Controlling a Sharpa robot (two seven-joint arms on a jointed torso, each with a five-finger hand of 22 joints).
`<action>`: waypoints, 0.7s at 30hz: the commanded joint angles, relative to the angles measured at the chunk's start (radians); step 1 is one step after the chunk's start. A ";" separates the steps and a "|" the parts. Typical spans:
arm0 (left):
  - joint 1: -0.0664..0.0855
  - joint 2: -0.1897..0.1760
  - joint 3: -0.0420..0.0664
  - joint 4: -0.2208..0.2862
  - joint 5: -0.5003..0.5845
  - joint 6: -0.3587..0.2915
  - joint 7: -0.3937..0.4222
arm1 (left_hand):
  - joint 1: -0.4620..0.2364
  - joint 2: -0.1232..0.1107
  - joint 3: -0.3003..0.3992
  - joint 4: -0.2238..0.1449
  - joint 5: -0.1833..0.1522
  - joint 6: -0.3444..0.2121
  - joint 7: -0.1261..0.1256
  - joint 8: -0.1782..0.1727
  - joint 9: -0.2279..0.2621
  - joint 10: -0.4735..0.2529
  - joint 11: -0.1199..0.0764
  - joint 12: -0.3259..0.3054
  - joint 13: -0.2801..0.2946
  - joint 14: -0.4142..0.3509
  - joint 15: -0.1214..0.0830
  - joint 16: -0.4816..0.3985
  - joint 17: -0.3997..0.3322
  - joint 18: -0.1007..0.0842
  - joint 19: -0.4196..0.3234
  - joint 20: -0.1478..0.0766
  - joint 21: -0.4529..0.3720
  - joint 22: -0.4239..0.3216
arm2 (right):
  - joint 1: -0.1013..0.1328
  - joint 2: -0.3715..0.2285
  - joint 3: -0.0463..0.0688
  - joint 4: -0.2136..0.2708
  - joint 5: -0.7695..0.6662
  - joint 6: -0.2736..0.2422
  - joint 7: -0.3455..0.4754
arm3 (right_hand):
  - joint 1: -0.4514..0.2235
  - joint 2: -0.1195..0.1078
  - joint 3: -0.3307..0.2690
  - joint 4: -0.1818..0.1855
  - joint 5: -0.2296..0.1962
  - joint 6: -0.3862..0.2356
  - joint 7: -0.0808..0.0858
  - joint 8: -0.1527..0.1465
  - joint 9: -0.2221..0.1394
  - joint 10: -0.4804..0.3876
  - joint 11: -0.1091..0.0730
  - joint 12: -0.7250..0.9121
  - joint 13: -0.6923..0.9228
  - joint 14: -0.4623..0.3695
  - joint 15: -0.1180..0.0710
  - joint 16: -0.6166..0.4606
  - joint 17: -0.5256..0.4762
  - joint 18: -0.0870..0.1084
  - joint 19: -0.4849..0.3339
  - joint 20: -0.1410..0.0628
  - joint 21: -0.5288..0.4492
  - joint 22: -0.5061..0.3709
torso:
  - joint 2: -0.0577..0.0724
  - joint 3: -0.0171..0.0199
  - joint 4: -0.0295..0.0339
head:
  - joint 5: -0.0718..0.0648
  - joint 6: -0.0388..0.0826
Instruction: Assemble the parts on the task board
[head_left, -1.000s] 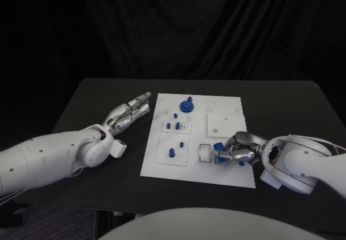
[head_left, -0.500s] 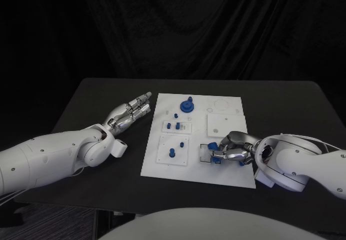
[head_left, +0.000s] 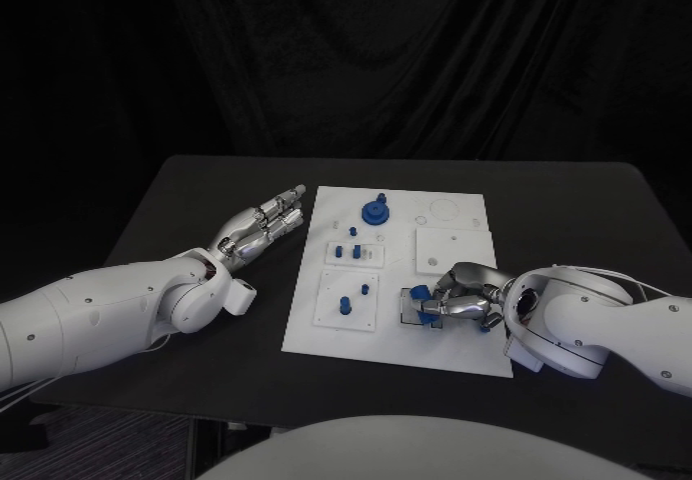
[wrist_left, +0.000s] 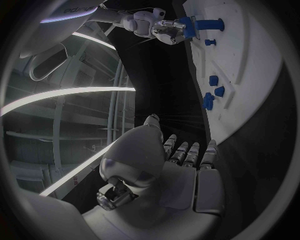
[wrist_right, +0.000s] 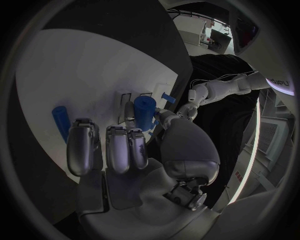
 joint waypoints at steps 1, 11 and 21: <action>-0.002 0.002 0.001 0.000 -0.002 0.012 0.081 | 0.010 -0.003 0.006 -0.002 0.005 -0.004 0.005 0.005 0.001 -0.001 0.007 -0.002 -0.002 -0.002 0.007 -0.007 -0.001 0.017 -0.002 0.008 0.001 0.001 | 0.000 0.005 0.000 -0.004 -0.003 0.038 -0.019 | -0.019 0.001 0.031 -0.023 -0.046 -0.005 0.004 -0.010 -0.007 0.106 0.007 0.003 0.263 0.071 0.009 -0.004 0.085 0.005 0.029 0.007 -0.006 0.205 | 0.000 0.0005 -0.0012 | 0.001 0.000; -0.005 -0.001 0.001 0.002 -0.002 0.012 0.081 | 0.011 -0.002 0.007 -0.002 0.006 -0.004 0.005 0.005 0.001 -0.001 0.007 -0.002 -0.001 -0.002 0.008 -0.007 -0.001 0.017 -0.002 0.008 0.001 0.001 | 0.000 0.009 0.000 -0.009 -0.003 0.038 -0.019 | -0.058 0.007 -0.023 0.045 -0.163 -0.005 0.008 -0.020 -0.021 0.106 0.011 0.003 0.263 0.069 0.012 -0.010 0.074 0.008 0.024 0.011 -0.021 0.200 | -0.001 0.0007 -0.0006 | 0.001 0.000; -0.007 0.000 0.001 0.004 -0.002 0.012 0.081 | 0.013 -0.002 0.008 -0.003 0.007 -0.004 0.007 0.005 0.001 0.000 0.008 -0.002 -0.001 -0.002 0.016 -0.007 -0.001 0.017 -0.002 0.009 0.001 0.001 | 0.000 0.004 0.000 -0.008 -0.003 -0.005 0.001 | -0.164 0.059 -0.140 0.138 -0.255 -0.009 0.009 -0.027 -0.039 0.106 0.012 0.003 0.263 0.068 0.013 -0.014 0.066 0.012 0.019 0.011 -0.039 0.196 | -0.001 0.0006 -0.0027 | 0.004 0.000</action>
